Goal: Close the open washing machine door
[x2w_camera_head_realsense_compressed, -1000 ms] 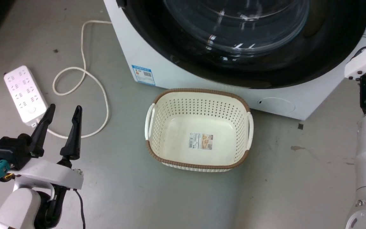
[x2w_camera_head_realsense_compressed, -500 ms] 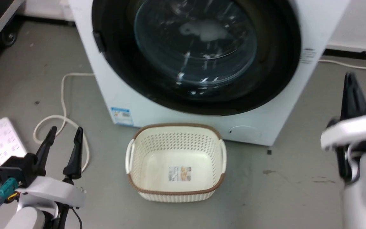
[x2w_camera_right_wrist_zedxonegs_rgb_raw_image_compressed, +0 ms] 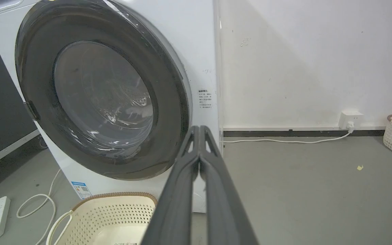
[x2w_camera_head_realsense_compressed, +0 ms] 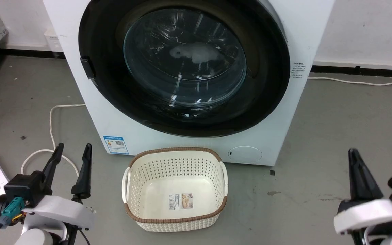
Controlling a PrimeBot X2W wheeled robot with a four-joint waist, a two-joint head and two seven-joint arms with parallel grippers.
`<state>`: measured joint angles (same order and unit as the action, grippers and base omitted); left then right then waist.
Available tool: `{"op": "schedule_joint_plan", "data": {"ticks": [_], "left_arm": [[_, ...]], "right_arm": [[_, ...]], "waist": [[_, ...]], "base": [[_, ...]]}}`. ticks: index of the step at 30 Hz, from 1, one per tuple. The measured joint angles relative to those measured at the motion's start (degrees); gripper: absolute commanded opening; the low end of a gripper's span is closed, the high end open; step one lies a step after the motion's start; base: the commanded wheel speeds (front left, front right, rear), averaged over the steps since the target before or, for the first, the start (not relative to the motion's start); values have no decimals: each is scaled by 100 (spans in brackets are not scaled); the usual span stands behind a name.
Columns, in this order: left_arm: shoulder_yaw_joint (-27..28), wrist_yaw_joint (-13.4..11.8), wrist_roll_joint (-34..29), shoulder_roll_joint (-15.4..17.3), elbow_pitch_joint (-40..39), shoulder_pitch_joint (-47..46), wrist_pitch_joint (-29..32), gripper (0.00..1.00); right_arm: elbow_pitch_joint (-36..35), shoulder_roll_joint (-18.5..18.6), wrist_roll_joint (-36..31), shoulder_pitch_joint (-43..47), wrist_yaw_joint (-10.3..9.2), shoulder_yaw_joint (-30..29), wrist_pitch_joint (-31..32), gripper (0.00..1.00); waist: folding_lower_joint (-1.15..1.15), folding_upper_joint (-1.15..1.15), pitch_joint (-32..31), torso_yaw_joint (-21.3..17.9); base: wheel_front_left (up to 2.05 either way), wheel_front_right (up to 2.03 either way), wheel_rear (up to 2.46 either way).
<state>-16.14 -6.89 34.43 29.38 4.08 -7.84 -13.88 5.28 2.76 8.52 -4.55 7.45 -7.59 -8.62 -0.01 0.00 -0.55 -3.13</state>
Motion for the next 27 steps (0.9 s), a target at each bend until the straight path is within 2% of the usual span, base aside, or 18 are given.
{"op": "schedule_joint_plan", "data": {"ticks": [7, 13, 14, 15, 16, 27], "left_arm": [[-15, -49, 10, -74, 11, 12, -1, 100], [-73, -56, 58, -167, 42, 35, -1, 100], [-92, -55, 71, -180, 76, 42, -1, 100], [-92, -55, 71, -180, 76, 42, -1, 100], [-100, -53, 105, -188, 116, 58, 10, 100], [-157, -51, 155, -203, 201, 64, 33, 100]], "right_arm": [[-394, -1, 327, 501, 0, 281, 75, 0], [-425, 1, 554, 698, -1, 414, 77, 0], [-393, 0, 611, 706, -1, 430, 73, 67], [-393, 0, 611, 706, -1, 430, 73, 67], [-370, 1, 621, 708, -1, 438, 62, 100], [-254, 0, 637, 708, -1, 514, 35, 100]], "waist": [[0, 0, -53, 44], [1, 0, -61, 92], [0, 0, -60, 101], [0, 0, -60, 101], [1, 0, -59, 104], [1, 0, -77, 88]], "base": [[0, 0, 0], [0, 0, 0], [0, 0, 0], [0, 0, 0], [0, 0, 0], [0, 0, 0]]}}
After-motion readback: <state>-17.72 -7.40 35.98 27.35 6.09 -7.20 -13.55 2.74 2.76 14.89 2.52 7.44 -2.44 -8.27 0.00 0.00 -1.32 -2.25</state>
